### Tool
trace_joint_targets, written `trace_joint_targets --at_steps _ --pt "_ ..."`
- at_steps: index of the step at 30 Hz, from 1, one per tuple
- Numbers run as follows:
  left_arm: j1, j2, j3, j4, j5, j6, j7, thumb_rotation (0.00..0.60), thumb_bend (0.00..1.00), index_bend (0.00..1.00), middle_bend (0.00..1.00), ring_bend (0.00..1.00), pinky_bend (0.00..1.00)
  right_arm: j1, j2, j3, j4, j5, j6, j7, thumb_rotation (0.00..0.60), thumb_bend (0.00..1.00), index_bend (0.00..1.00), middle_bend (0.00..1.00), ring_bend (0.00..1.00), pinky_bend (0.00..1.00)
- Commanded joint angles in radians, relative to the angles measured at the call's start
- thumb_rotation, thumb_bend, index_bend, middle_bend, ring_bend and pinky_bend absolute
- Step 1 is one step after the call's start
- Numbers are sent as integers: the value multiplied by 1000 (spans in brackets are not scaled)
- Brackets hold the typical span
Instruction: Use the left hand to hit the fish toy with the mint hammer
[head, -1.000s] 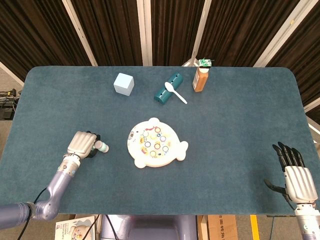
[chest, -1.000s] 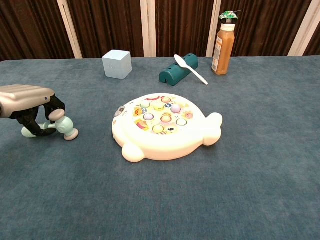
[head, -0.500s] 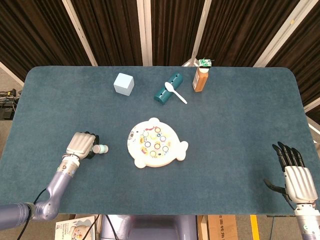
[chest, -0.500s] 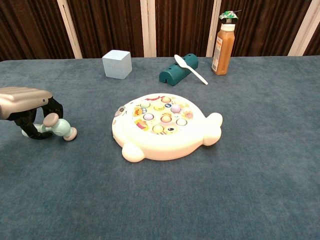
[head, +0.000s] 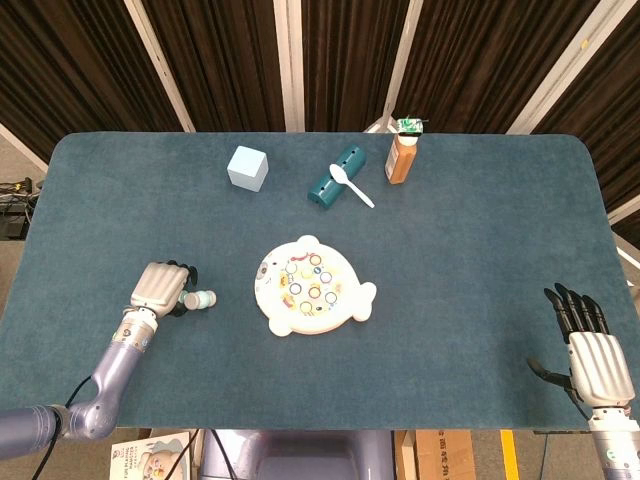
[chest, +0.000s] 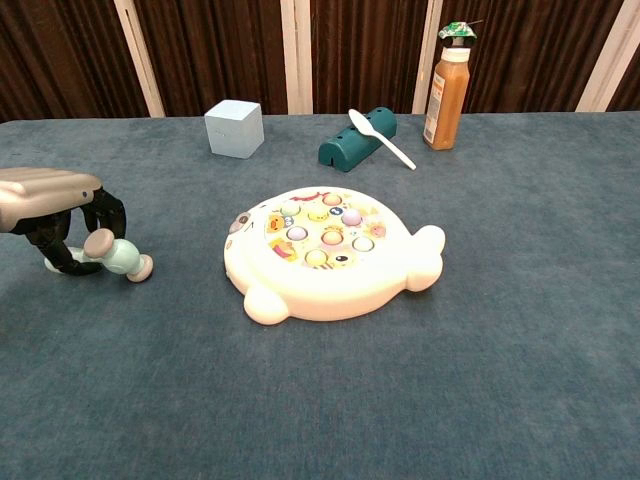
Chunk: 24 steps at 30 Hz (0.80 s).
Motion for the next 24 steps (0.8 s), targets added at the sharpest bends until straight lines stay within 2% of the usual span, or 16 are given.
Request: trace_joint_targets --at_steps 1,24 --pt "0 -1 -7 -2 4 5 -3 600 421 409 378 309 408 0 0 0 0 0 0 0 600 187 0 0 0 0" --pt "6 13 -21 -21 9 6 5 600 421 393 366 305 409 -1 1 -1 -3 0 0 -4 600 186 0 0 0 0"
